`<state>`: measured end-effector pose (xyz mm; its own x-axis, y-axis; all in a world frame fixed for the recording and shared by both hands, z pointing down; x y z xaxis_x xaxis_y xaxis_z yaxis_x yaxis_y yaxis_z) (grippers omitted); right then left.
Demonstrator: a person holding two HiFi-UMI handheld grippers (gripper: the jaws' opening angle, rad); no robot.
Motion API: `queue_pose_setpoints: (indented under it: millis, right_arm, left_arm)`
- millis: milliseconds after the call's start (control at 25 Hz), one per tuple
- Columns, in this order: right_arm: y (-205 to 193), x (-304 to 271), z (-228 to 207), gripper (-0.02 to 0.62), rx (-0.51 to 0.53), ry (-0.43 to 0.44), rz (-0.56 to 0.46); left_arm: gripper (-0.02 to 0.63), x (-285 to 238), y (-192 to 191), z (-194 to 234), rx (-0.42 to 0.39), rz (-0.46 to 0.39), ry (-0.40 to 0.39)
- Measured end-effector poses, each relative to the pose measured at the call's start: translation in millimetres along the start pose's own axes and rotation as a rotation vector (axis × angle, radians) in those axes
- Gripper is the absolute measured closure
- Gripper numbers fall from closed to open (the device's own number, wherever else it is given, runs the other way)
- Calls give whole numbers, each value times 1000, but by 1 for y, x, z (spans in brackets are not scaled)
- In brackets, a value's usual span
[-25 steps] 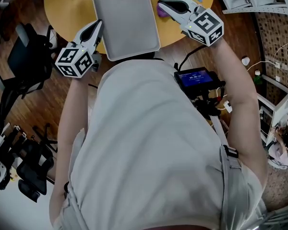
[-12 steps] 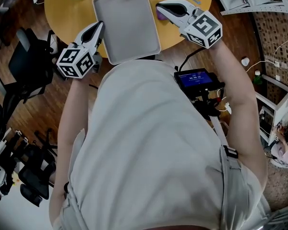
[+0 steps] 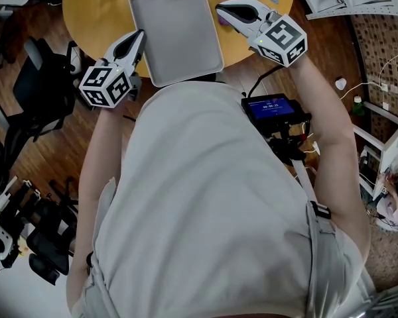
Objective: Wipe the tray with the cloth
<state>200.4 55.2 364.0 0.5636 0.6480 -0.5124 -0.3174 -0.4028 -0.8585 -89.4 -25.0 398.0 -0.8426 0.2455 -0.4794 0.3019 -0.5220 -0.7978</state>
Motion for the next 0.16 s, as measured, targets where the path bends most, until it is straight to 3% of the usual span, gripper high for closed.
queue_pose_setpoints:
  millis: [160]
  right_arm:
    - [-4, 0, 3, 595, 12, -5, 8]
  left_arm:
    - [606, 1, -5, -2, 4, 6, -2]
Point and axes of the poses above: the fingertips, and each gripper's own axes: x backward along the fingers, z to its left, y out of its top, the point moved 9 cm from there along x, backward along the fingers, and after that the axes turned 9 degrees about z, right-handed, at the moved point
